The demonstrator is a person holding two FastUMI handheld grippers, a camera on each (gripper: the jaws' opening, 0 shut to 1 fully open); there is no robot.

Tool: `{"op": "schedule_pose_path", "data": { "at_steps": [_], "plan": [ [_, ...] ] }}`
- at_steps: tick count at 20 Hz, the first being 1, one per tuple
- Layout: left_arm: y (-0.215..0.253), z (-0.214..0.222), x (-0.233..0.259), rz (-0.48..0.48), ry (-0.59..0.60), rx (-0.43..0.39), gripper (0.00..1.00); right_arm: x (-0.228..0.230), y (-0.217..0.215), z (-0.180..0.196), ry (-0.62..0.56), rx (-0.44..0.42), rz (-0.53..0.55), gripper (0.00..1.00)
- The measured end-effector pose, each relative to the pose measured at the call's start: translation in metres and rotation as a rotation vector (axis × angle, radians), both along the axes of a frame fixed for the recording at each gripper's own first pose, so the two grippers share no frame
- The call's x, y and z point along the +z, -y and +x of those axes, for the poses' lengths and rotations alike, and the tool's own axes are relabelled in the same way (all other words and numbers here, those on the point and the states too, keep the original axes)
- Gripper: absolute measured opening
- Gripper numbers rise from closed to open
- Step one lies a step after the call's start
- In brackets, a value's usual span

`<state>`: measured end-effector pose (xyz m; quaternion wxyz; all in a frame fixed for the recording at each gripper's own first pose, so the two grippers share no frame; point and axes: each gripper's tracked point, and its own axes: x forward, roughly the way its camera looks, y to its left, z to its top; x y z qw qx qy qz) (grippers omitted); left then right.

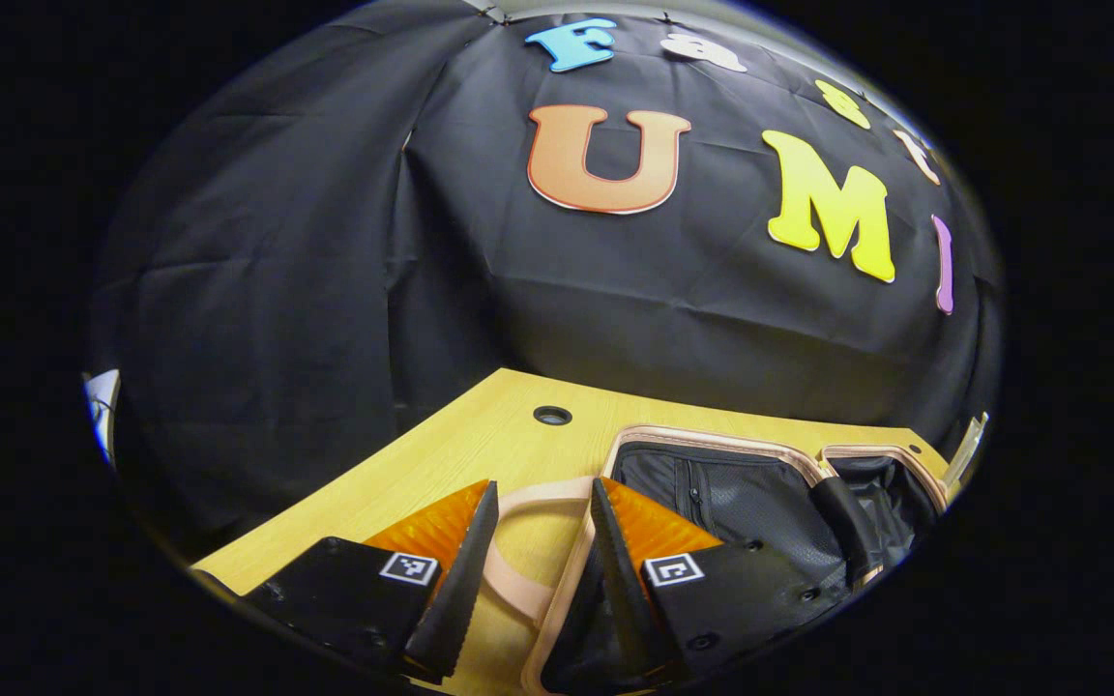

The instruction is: First open the suitcase, pack the skin care products into it, and then close the suitcase.

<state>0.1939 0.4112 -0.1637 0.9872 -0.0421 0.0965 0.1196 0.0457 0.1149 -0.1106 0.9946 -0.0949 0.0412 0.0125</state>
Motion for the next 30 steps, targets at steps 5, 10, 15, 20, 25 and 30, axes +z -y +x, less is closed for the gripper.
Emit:
{"op": "schedule_pose_path", "data": {
  "at_steps": [5, 10, 15, 20, 25, 30],
  "plan": [
    [0.043, -0.018, 0.06, 0.049, 0.08, 0.018, 0.92, 0.013, 0.013, -0.006, 0.029, 0.016, 0.039, 0.79],
    [0.127, -0.04, 0.098, 0.113, 0.13, -0.01, 0.97, 0.015, 0.035, -0.01, 0.042, 0.022, 0.057, 0.8],
    [0.231, -0.058, 0.104, 0.127, 0.164, -0.07, 0.97, 0.01, 0.067, -0.011, 0.044, 0.009, 0.063, 0.79],
    [0.351, -0.066, 0.096, 0.106, 0.179, -0.166, 0.97, 0.002, 0.102, -0.008, 0.033, -0.013, 0.105, 0.78],
    [0.456, -0.069, 0.065, 0.086, 0.167, -0.271, 0.97, -0.011, 0.137, 0.001, 0.03, -0.052, 0.119, 0.79],
    [0.543, -0.059, 0.019, 0.086, 0.09, -0.378, 0.97, -0.032, 0.165, 0.016, 0.002, -0.073, 0.122, 0.79]
  ]
}}
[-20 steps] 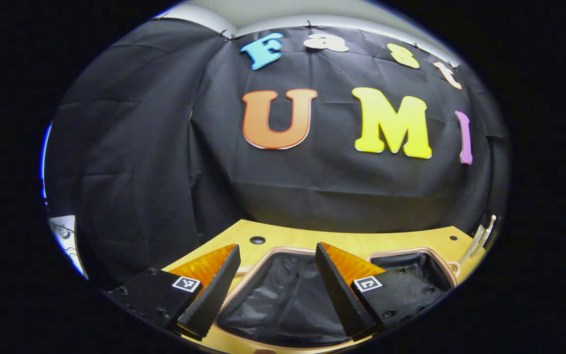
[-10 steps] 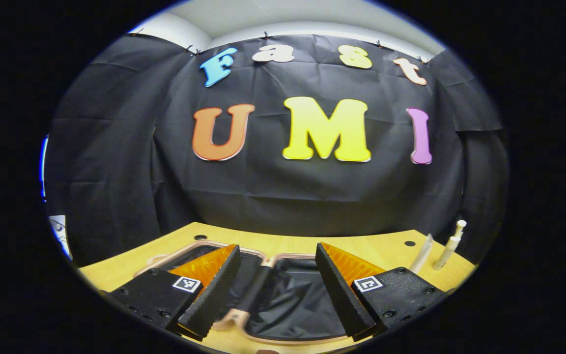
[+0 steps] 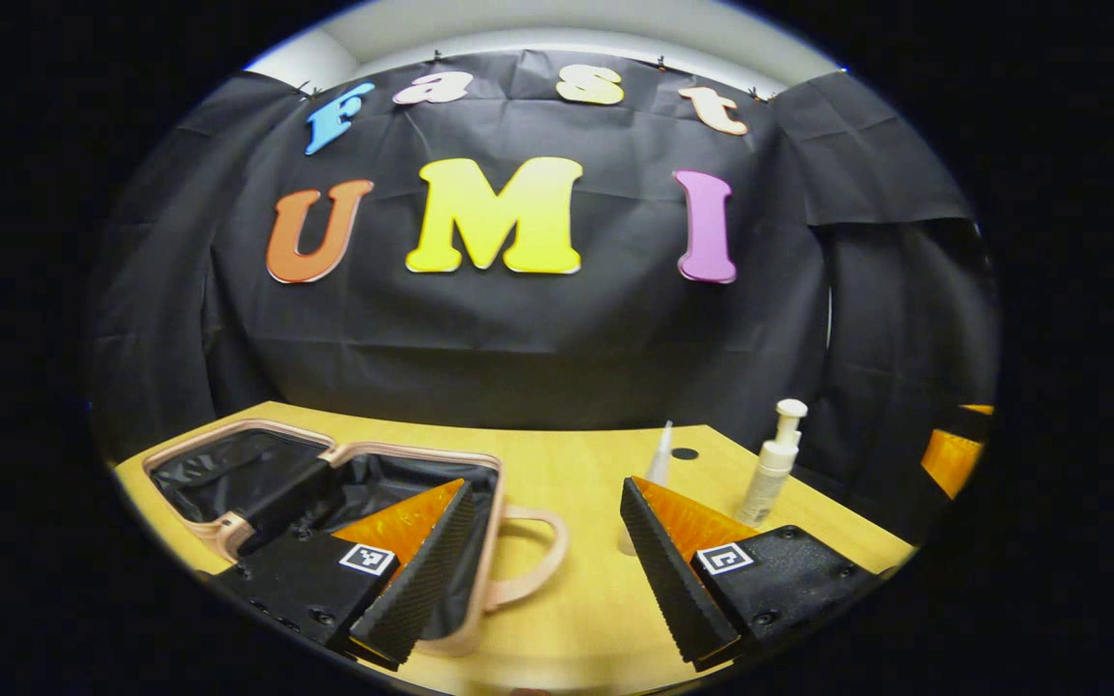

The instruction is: First open the suitcase, pack the skin care products into it, and then close the suitcase.

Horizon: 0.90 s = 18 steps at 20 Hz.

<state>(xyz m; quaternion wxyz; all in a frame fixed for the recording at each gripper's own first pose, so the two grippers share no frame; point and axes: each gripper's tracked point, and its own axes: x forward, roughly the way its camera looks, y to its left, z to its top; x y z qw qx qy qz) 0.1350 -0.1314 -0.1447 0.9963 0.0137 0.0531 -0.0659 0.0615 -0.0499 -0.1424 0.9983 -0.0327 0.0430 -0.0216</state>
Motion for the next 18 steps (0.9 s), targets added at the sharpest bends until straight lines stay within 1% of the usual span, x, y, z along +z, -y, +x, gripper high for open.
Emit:
{"op": "schedule_pose_path", "data": {
  "at_steps": [3, 5, 6, 10, 12, 14, 15, 17, 18],
  "plan": [
    [0.043, 0.013, -0.014, 0.017, -0.034, -0.047, 0.97, -0.009, 0.014, 0.008, -0.02, -0.012, -0.005, 0.8],
    [0.058, 0.029, -0.02, 0.037, -0.048, -0.056, 0.97, -0.013, 0.023, 0.015, -0.028, -0.022, 0.001, 0.79],
    [0.064, 0.036, -0.028, 0.039, -0.079, -0.062, 0.97, -0.016, 0.027, 0.018, -0.034, -0.026, 0.004, 0.78],
    [0.071, 0.065, -0.048, 0.009, -0.171, -0.04, 0.98, -0.025, 0.036, 0.031, -0.052, -0.038, 0.011, 0.79],
    [0.073, 0.078, -0.068, 0.002, -0.239, -0.037, 0.97, -0.03, 0.038, 0.037, -0.064, -0.042, 0.009, 0.79],
    [0.076, 0.089, -0.088, -0.031, -0.321, -0.043, 0.97, -0.036, 0.038, 0.044, -0.078, -0.044, 0.002, 0.8],
    [0.077, 0.092, -0.094, -0.033, -0.341, -0.043, 0.92, -0.039, 0.039, 0.046, -0.083, -0.046, -0.001, 0.79],
    [0.076, 0.1, -0.099, -0.012, -0.35, -0.03, 0.83, -0.043, 0.04, 0.052, -0.09, -0.046, -0.004, 0.79],
    [0.076, 0.103, -0.102, -0.004, -0.35, -0.031, 0.88, -0.046, 0.039, 0.056, -0.099, -0.046, -0.005, 0.79]
  ]
}}
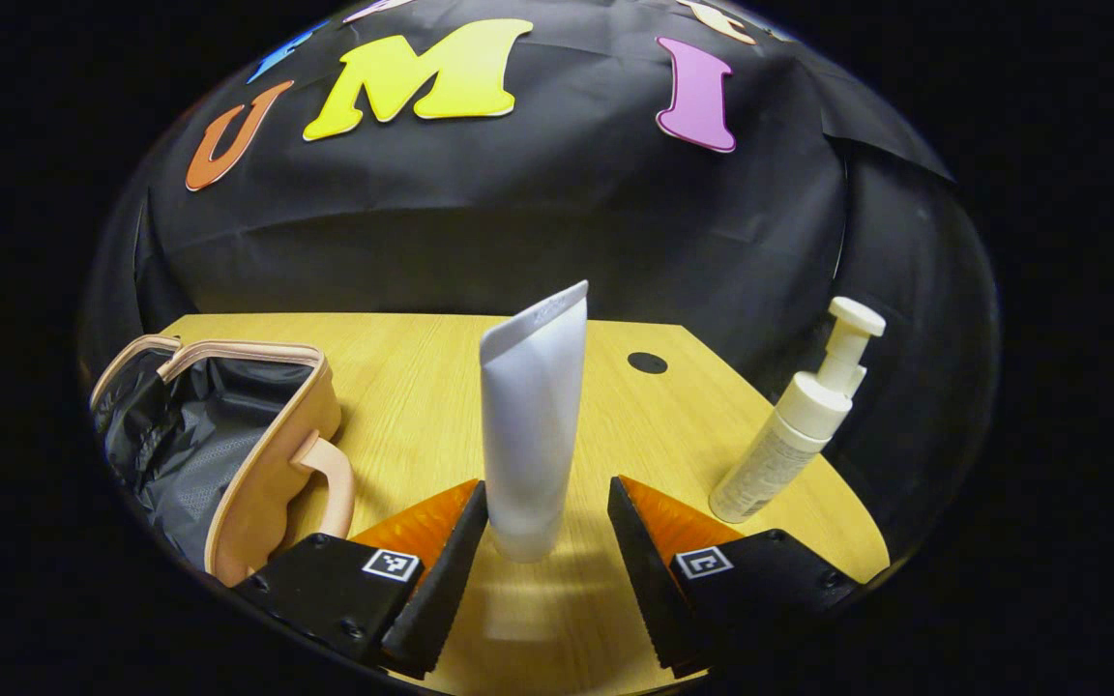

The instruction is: First open the suitcase, pack the skin care products into it, and then close the suitcase.

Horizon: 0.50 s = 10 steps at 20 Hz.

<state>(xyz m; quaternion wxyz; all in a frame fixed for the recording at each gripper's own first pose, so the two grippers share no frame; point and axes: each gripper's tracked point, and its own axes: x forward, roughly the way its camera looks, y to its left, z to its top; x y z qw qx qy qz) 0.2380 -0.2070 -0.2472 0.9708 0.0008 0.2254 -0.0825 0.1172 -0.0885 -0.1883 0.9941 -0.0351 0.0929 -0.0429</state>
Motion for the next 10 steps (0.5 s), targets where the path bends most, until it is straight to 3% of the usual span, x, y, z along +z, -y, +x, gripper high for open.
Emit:
{"op": "schedule_pose_path", "data": {
  "at_steps": [1, 4, 7, 8, 10],
  "plan": [
    [0.001, 0.002, -0.002, 0.004, 0.001, -0.004, 0.77, -0.005, -0.001, 0.003, -0.011, 0.001, 0.0, 0.79],
    [-0.003, 0.01, -0.007, 0.033, 0.001, -0.009, 0.68, -0.016, -0.005, 0.012, -0.043, 0.008, 0.0, 0.8],
    [-0.003, 0.013, -0.008, 0.039, 0.009, -0.014, 0.51, -0.024, -0.01, 0.018, -0.061, 0.012, -0.019, 0.79],
    [-0.003, 0.013, -0.007, 0.045, 0.011, -0.017, 0.55, -0.024, -0.012, 0.02, -0.063, 0.014, -0.023, 0.79],
    [-0.004, 0.012, -0.008, 0.046, 0.006, -0.023, 0.49, -0.025, -0.015, 0.022, -0.067, 0.018, -0.029, 0.79]
  ]
}}
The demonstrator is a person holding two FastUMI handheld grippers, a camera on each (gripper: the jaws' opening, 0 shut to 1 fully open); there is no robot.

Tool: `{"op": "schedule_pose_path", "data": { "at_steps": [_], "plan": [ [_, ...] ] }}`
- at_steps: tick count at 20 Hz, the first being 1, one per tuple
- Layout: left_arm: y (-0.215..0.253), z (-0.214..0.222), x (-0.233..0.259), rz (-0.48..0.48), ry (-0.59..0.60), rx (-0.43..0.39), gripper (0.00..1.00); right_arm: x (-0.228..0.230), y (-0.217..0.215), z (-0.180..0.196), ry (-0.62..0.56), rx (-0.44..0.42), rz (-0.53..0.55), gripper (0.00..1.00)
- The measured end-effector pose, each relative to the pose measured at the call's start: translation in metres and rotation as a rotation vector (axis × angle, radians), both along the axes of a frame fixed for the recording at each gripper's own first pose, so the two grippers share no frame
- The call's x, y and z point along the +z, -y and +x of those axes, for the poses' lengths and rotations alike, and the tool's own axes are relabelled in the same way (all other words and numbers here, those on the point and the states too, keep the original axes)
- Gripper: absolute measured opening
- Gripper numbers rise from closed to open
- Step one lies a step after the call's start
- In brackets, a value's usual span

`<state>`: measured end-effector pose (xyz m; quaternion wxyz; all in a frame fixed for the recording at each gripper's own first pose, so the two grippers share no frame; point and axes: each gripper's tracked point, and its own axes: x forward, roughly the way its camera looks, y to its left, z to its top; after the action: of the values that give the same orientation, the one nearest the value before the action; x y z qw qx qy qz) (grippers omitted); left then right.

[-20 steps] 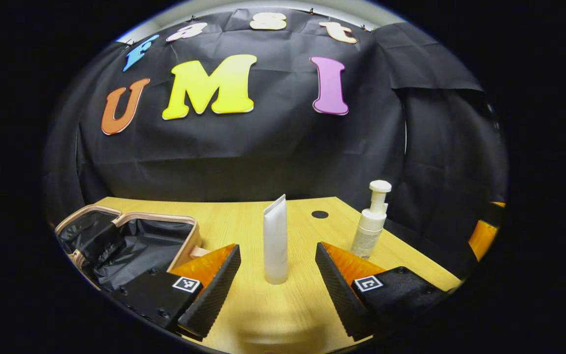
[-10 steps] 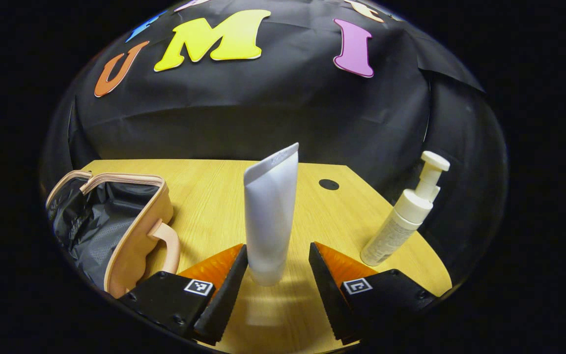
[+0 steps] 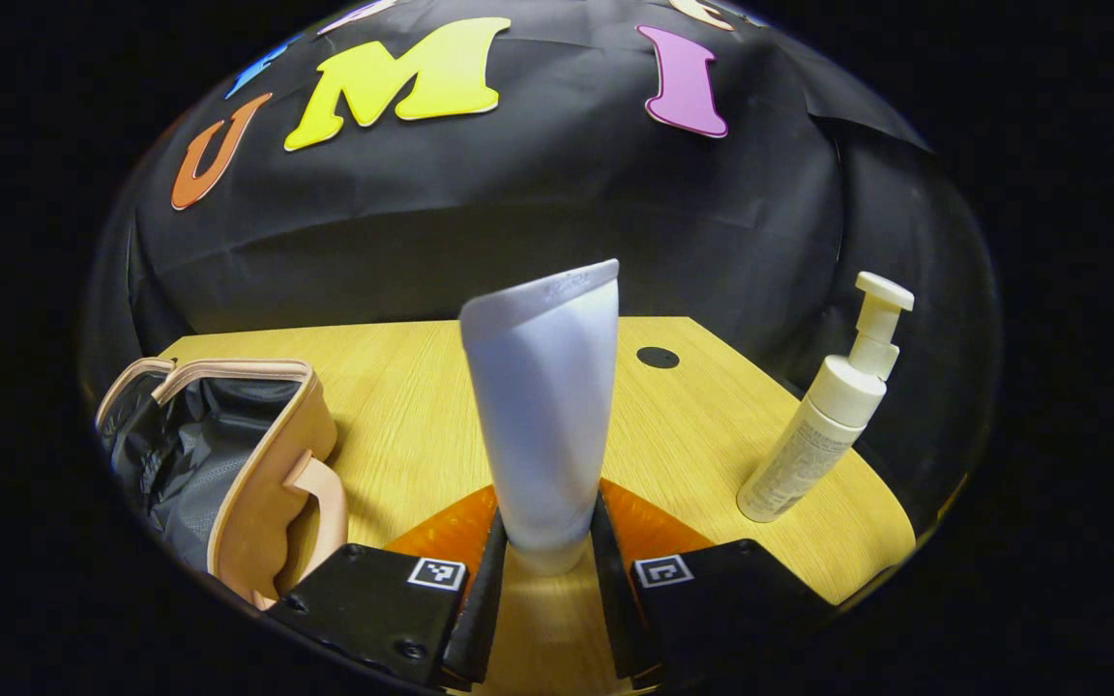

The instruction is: First open the suitcase, pack the skin care products into it, and then close the suitcase.

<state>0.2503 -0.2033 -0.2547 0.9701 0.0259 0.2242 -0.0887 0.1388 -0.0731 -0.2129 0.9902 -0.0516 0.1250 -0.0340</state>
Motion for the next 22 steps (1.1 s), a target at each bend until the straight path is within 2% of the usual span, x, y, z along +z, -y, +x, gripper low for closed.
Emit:
{"op": "schedule_pose_path", "data": {
  "at_steps": [5, 8, 9, 10, 12, 18, 22],
  "plan": [
    [0.0, -0.018, 0.008, -0.059, -0.004, -0.031, 0.45, 0.007, -0.01, 0.016, 0.003, 0.017, 0.002, 0.8],
    [-0.01, -0.027, 0.021, -0.041, 0.038, -0.05, 0.43, 0.007, -0.024, 0.035, -0.003, 0.037, 0.033, 0.8],
    [-0.013, -0.031, 0.025, -0.048, 0.045, -0.054, 0.49, 0.006, -0.031, 0.043, -0.004, 0.047, 0.04, 0.79],
    [-0.015, -0.035, 0.028, -0.055, 0.046, -0.058, 0.41, 0.005, -0.035, 0.05, -0.009, 0.055, 0.042, 0.79],
    [-0.019, -0.044, 0.034, -0.06, 0.054, -0.068, 0.41, -0.002, -0.043, 0.067, -0.021, 0.065, 0.033, 0.8],
    [-0.023, -0.089, 0.066, -0.083, 0.12, -0.126, 0.4, -0.029, -0.043, 0.101, -0.066, 0.037, 0.023, 0.8],
    [-0.032, -0.118, 0.084, -0.103, 0.148, -0.151, 0.39, -0.045, -0.042, 0.118, -0.086, 0.022, 0.066, 0.8]
  ]
}}
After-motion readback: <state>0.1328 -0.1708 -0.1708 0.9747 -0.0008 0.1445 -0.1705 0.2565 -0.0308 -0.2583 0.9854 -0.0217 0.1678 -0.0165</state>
